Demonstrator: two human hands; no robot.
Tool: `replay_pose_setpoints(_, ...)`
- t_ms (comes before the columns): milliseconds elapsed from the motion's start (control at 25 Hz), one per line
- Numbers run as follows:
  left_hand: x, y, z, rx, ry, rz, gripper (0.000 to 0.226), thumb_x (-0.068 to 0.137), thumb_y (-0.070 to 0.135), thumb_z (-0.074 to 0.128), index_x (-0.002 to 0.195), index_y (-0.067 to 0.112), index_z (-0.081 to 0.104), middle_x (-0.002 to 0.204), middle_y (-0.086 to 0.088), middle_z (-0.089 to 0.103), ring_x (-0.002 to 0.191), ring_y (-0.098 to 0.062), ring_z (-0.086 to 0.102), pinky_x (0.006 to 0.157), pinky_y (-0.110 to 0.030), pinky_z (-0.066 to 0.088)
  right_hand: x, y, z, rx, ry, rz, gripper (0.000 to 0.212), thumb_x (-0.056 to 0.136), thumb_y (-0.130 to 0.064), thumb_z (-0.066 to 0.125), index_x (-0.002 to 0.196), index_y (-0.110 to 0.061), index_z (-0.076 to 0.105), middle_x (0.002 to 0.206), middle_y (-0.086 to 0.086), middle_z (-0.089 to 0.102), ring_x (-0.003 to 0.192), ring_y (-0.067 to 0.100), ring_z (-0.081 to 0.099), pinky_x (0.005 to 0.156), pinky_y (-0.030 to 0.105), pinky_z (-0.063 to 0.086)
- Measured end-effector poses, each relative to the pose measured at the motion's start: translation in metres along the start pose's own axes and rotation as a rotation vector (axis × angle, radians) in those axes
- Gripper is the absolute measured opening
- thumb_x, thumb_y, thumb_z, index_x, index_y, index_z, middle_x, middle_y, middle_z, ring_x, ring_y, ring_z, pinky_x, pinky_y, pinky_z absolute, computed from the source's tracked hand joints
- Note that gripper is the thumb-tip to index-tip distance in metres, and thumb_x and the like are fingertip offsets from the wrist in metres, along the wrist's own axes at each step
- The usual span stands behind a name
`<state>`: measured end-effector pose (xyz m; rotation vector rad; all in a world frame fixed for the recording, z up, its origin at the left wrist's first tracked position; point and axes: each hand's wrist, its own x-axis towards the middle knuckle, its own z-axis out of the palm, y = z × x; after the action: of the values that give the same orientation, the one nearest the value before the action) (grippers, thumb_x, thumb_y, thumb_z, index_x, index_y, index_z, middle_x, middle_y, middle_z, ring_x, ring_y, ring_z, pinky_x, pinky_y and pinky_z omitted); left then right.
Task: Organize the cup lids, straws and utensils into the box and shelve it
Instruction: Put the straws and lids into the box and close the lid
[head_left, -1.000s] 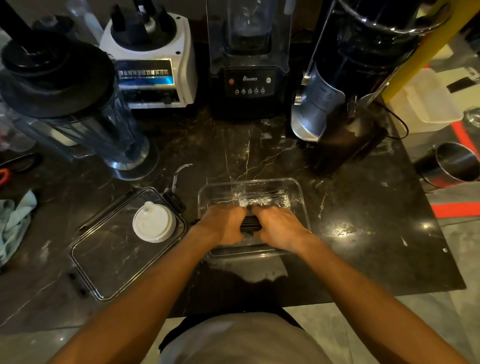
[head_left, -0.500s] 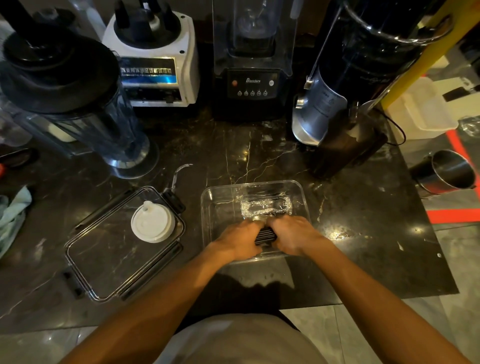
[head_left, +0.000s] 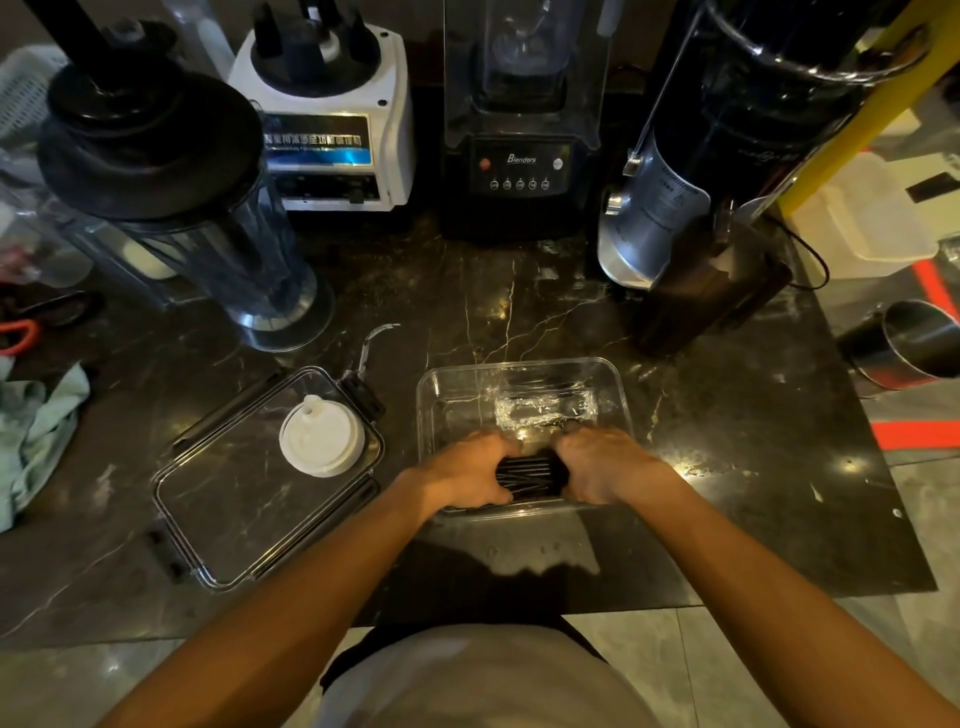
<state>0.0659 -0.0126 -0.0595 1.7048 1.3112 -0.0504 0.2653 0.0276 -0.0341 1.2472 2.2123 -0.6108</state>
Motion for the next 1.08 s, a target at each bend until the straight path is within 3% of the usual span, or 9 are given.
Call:
replay_pose_setpoints(240, 0.0, -0.001, 0.004, 0.087, 0.029, 0.011, 0.044, 0.087, 0.023, 0.076, 0.129, 0.024, 0.063, 0.12, 0.003, 0.055, 0.113, -0.017, 0.056, 0.097, -0.037, 0.052, -0.005, 0.0, -0.004, -0.02, 0.031, 0.005, 0.05, 0.085, -0.027, 0.074, 0.131, -0.02, 0.056, 0.132, 0.005, 0.055, 0.125, 0.027, 0.051, 0.11, 0.046, 0.037)
replay_pose_setpoints(440, 0.004, 0.0, 0.004, 0.124, 0.107, 0.02, 0.055, 0.085, 0.023, 0.077, 0.137, 0.021, 0.058, 0.131, 0.0, 0.052, 0.127, -0.018, 0.046, 0.109, -0.04, 0.046, -0.008, -0.003, -0.002, -0.044, 0.038, 0.019, 0.052, 0.088, -0.025, 0.072, 0.136, -0.018, 0.052, 0.139, 0.008, 0.051, 0.132, 0.028, 0.047, 0.114, 0.047, 0.033)
replay_pose_setpoints(640, 0.008, 0.003, 0.007, 0.11, 0.113, 0.044, 0.057, 0.088, 0.019, 0.075, 0.142, 0.021, 0.057, 0.126, 0.001, 0.053, 0.123, -0.018, 0.051, 0.1, -0.03, 0.045, -0.01, -0.007, -0.007, -0.021, 0.108, 0.027, 0.051, 0.092, -0.022, 0.067, 0.14, -0.015, 0.052, 0.151, 0.012, 0.044, 0.14, 0.031, 0.042, 0.116, 0.049, 0.033)
replay_pose_setpoints(760, 0.007, 0.004, 0.008, 0.088, 0.106, 0.049, 0.059, 0.09, 0.021, 0.074, 0.146, 0.022, 0.054, 0.131, 0.0, 0.054, 0.123, -0.018, 0.053, 0.101, -0.032, 0.047, -0.01, -0.008, -0.006, -0.018, 0.168, 0.022, 0.045, 0.093, -0.013, 0.063, 0.137, -0.014, 0.054, 0.147, 0.011, 0.048, 0.137, 0.03, 0.045, 0.113, 0.047, 0.037)
replay_pose_setpoints(960, 0.004, 0.002, 0.007, 0.092, 0.151, 0.066, 0.043, 0.095, 0.018, 0.069, 0.137, 0.02, 0.062, 0.132, 0.001, 0.058, 0.123, -0.018, 0.055, 0.105, -0.037, 0.05, -0.01, -0.002, -0.003, -0.049, 0.109, 0.059, 0.03, 0.096, -0.01, 0.056, 0.125, -0.014, 0.058, 0.127, 0.01, 0.062, 0.117, 0.027, 0.06, 0.1, 0.039, 0.046)
replay_pose_setpoints(1080, 0.007, 0.002, 0.008, 0.082, 0.131, 0.075, 0.036, 0.096, 0.016, 0.067, 0.132, 0.02, 0.065, 0.133, 0.001, 0.059, 0.125, -0.017, 0.054, 0.105, -0.035, 0.049, -0.011, -0.003, -0.002, -0.044, 0.116, 0.063, 0.032, 0.094, -0.008, 0.058, 0.125, -0.014, 0.059, 0.131, 0.009, 0.059, 0.119, 0.026, 0.059, 0.102, 0.041, 0.047)
